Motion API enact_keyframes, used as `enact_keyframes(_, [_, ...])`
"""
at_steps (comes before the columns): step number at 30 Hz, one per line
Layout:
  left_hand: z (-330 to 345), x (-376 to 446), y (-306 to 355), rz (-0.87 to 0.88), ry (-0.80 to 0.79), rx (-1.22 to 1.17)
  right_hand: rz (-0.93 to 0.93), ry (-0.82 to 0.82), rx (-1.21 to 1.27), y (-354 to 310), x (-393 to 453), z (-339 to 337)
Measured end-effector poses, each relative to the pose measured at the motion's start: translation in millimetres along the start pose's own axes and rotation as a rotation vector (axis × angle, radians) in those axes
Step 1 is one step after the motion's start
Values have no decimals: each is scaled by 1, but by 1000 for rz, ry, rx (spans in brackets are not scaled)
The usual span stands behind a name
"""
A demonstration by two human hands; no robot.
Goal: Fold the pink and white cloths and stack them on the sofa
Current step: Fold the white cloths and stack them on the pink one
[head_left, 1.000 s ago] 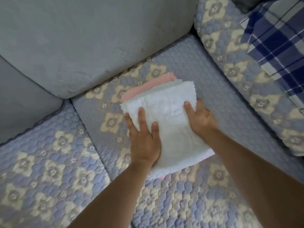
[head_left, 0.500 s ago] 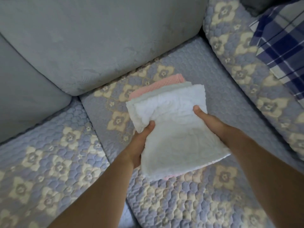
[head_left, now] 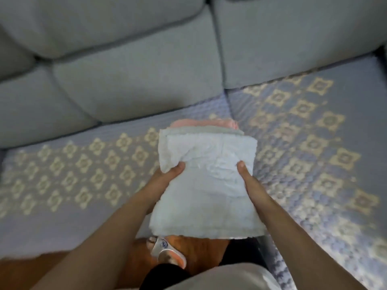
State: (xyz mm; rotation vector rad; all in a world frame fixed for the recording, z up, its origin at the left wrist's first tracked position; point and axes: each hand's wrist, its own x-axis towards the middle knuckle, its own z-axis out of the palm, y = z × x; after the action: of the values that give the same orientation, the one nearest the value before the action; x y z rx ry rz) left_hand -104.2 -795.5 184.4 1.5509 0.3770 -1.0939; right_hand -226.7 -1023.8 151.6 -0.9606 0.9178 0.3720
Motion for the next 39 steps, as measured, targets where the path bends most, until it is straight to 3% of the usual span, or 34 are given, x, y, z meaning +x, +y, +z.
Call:
enact_keyframes(5, [-165, -91, -33, 73, 72, -173, -25, -138, -272, 23, -40, 176])
enact_keyframes(9, [-286, -154, -67, 167, 31, -272, -91, -30, -385, 71, -65, 307])
enact_keyframes(14, [-435, -223, -89, 210, 95, -326, -20, -80, -412, 130, -94, 454])
enact_keyframes(32, [-742, -284, -61, 293, 270, -530, -81, -263, -476, 158, -63, 783])
enact_keyframes(39, [-914, -262, -96, 308, 207, -431, -111, -140, -440, 236, -24, 925])
